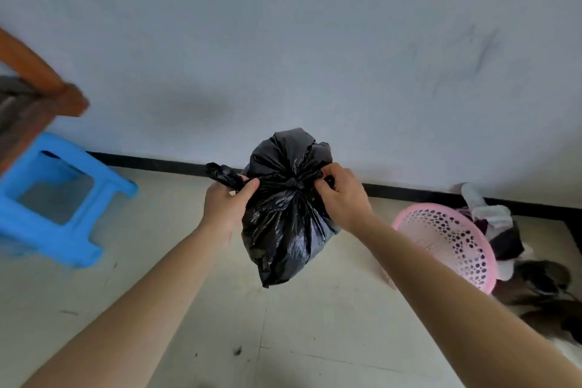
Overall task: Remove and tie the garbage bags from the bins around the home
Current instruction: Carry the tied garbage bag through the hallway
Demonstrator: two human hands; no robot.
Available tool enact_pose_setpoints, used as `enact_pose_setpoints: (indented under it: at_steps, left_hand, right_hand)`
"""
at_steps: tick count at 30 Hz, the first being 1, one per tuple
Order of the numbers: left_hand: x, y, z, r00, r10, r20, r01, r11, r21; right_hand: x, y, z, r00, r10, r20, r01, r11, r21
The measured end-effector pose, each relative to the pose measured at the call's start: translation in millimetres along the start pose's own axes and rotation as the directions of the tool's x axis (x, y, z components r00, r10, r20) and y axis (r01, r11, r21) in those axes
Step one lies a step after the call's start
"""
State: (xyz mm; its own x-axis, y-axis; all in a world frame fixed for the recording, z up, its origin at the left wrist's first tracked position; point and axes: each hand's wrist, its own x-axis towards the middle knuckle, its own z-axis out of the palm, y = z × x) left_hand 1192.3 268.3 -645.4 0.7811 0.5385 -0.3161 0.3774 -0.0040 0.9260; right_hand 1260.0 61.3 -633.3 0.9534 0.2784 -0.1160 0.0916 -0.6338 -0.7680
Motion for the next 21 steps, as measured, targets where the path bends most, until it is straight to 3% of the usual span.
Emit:
enact_pose_setpoints:
  at_steps: [6, 10, 16, 21]
  left_hand:
    - [-109.0, 238.0, -127.2, 0.99, 0.061, -0.126, -0.071, 0.995, -0.076]
    - [-194.6, 338.3, -215.9, 0.96, 0.068, -0.272, -0.111, 0.983, -0.147]
    - [-299.8, 361.7, -360.0, 0.845, 0.024, -0.534, -0.165, 0.962, -0.218]
    - [-382.0, 332.4, -491.7, 0.694, 0.005, -0.72, -0.256, 0.936, -0.24]
  right_hand:
    - [-41.7, -247.9, -132.6, 0.981, -0.178, 0.074, 0.177, 0.984, 0.013]
    - [-83.2, -390.6, -171.7, 0.936, -0.32, 0.149, 0.312, 0.947, 0.073]
    - [-150.8, -530.3, -111.4, 0.776, -0.54, 0.327, 0.512, 0.841, 0.175]
    - [-233.9, -644.4, -7.1, 0.609, -0.681, 0.407, 0.617, 0.729, 0.295]
